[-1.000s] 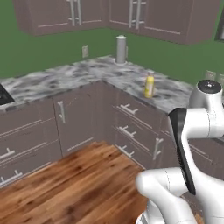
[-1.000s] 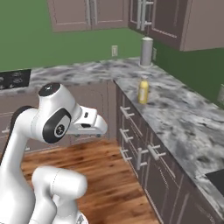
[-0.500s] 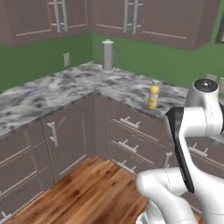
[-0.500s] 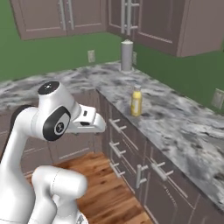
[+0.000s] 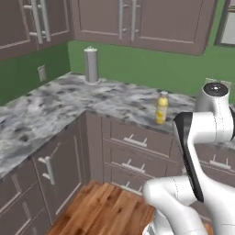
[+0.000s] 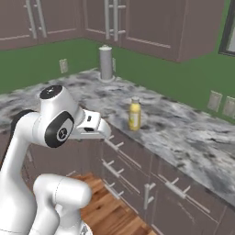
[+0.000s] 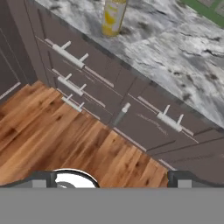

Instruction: There is a wine glass and glass cup on the dining counter. Place the wine bottle next to the wine glass and the juice bottle next to the glass cup.

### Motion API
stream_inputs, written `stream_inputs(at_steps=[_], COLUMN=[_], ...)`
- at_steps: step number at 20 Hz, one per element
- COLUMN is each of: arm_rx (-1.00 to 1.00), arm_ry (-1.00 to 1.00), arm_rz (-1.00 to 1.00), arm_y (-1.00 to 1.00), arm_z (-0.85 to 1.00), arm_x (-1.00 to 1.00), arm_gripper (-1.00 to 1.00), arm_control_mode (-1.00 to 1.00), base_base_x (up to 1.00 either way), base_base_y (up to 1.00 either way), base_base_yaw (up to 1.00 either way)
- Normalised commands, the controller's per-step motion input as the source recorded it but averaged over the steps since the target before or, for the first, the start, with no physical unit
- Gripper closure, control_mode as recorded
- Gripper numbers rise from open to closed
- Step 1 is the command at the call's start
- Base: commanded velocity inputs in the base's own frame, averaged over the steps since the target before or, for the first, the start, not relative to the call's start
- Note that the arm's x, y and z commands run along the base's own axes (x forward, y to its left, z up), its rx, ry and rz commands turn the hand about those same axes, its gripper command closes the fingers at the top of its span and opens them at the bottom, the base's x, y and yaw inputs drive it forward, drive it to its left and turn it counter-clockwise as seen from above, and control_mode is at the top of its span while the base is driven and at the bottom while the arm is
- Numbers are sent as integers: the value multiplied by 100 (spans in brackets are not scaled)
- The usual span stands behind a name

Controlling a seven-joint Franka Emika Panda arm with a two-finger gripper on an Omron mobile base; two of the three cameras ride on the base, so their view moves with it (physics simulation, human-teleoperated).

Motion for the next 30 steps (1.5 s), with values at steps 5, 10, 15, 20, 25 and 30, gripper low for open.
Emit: stream_inputs(at_steps=[5,10,15,20,25,30], arm_rx=[0,0,0,0,0,0], arm_ry=[0,0,0,0,0,0], arm_rz=[0,0,0,0,0,0], arm_y=[0,0,0,0,0,0], arm_z=[0,0,0,0,0,0], arm_x=[0,0,0,0,0,0], arm_gripper=[-100,-100,-100,-100,-100,-100], arm_control_mode=[100,100,100,100,100,100], base_base_x=[58,49,48,49,49,56], base_base_y=[39,39,39,57,55,31], base_base_yaw=[-46,-51,-50,-26,-20,-20])
